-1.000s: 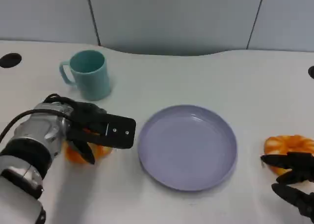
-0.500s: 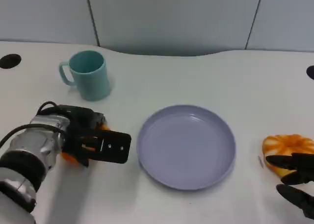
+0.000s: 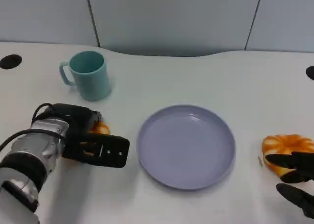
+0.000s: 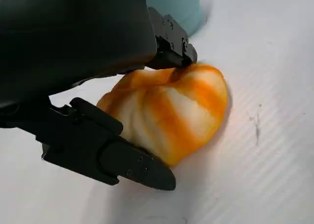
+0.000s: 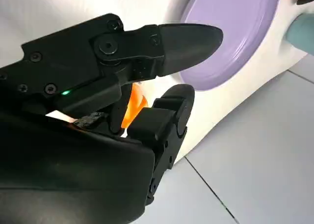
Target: Grasp the bread from the table and place it into the plate.
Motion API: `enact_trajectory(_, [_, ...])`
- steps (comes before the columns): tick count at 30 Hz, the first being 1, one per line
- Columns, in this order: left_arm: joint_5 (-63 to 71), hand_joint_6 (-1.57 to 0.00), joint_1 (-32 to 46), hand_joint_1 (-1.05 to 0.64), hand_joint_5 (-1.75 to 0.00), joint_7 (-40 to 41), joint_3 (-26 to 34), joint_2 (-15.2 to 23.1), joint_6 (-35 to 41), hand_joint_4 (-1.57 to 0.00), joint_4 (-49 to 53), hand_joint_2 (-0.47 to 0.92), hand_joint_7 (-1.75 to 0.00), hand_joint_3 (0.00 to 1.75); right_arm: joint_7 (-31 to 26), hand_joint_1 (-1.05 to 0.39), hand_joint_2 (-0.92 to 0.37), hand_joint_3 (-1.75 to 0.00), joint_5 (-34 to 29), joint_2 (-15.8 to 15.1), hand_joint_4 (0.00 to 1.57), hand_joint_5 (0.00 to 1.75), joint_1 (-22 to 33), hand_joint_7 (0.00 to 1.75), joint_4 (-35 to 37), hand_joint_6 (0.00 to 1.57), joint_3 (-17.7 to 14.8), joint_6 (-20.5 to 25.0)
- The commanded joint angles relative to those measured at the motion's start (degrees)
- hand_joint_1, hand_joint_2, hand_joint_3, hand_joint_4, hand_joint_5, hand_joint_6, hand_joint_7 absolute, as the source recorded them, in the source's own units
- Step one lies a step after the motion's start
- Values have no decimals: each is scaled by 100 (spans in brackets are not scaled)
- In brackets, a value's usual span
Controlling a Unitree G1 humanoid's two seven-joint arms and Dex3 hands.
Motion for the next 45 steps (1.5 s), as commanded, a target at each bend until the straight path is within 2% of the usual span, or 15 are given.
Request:
enact_trajectory(1, [120, -39, 258, -47, -10, 439, -120, -10, 194, -33, 295, 92, -3, 20, -25, -24, -92, -34, -2, -68, 65, 64, -15, 1, -9, 81, -53, -11])
enact_trajectory(5, [-42, -56, 312, -35, -22, 1182, 55, -90, 258, -54, 424, 91, -12, 5, 12, -23, -92, -34, 8, -72, 64, 63, -11, 0, -62, 81, -55, 74])
enact_trajectory(9, [-53, -65, 335, -26, -95, 1706, 124, -89, 151, -48, 488, 89, -38, 0, 11, -23, -92, -34, 14, -69, 64, 62, -26, 0, -70, 81, -50, 83])
enact_trajectory(10, [-49, -60, 364, -26, -135, 1932, 133, -88, 91, -49, 509, 87, -81, 0, 13, -23, -92, -34, 16, -67, 64, 62, -33, 0, -72, 81, -47, 94])
enact_trajectory(11, [-67, -54, 384, -25, -153, 2074, 154, -91, 33, -50, 533, 86, -110, 0, 16, -23, -92, -34, 19, -66, 64, 62, -37, 0, -71, 81, -45, 98])
enact_trajectory(13, [-125, -50, 404, -25, -170, 2217, 214, -112, -34, -56, 603, 89, -141, 1, 10, -24, -92, -35, -5, -65, 64, 61, -41, 0, -78, 80, -34, 123])
enact_trajectory(15, [-156, -50, 414, -25, -173, 2328, 243, -117, -103, -60, 654, 91, -150, 1, 1, -24, -92, -35, -4, -57, 64, 61, -45, 0, -71, 80, -30, 115])
enact_trajectory(17, [-258, -72, 408, -28, -174, 2307, 324, -117, -203, -65, 682, 91, -101, 1, -6, -23, -92, -35, -5, -45, 65, 61, -46, 0, -77, 81, -26, 123])
enact_trajectory(19, [-400, -83, 391, -29, -175, 2225, 459, -129, -268, -66, 694, 92, -75, 0, -12, -23, -92, -35, -12, -37, 65, 61, -48, 0, -83, 81, -19, 135])
enact_trajectory(21, [-590, -60, 386, -23, -175, 2166, 645, -129, -384, -68, 684, 92, -137, 5, -22, -24, -92, -35, -19, -29, 63, 60, -58, 0, -76, 81, -11, 134])
enact_trajectory(22, [-708, -52, 373, -20, -175, 2060, 753, -133, -408, -69, 679, 92, -159, 7, -23, -24, -92, -35, -22, -29, 63, 60, -62, 0, -70, 81, -6, 129])
enact_trajectory(24, [-1034, -46, 326, -18, -175, 1698, 1049, -150, -402, -67, 650, 92, -171, 13, -27, -24, -92, -35, -28, -21, 64, 59, -71, 0, -71, 81, 2, 143])
enact_trajectory(31, [-1685, -51, 273, -13, -175, 1104, 1690, -72, -519, -71, 396, 91, -175, 14, -83, -23, -92, -34, -73, 47, 66, 59, -91, 1, -75, 81, 55, 189])
enact_trajectory(38, [-2517, -66, 467, -12, -175, 441, 2441, 440, -1462, -82, -990, 83, -175, 8, -156, -22, -92, -33, -150, 94, 68, 59, -152, 1, 5, 82, 135, 155])
enact_trajectory(45, [-2962, -66, 867, -9, -175, -270, 2694, 463, -1959, -81, -2368, 84, -175, 8, -193, -22, -92, -33, -152, 114, 70, 61, -200, 1, 74, 83, 163, 139])
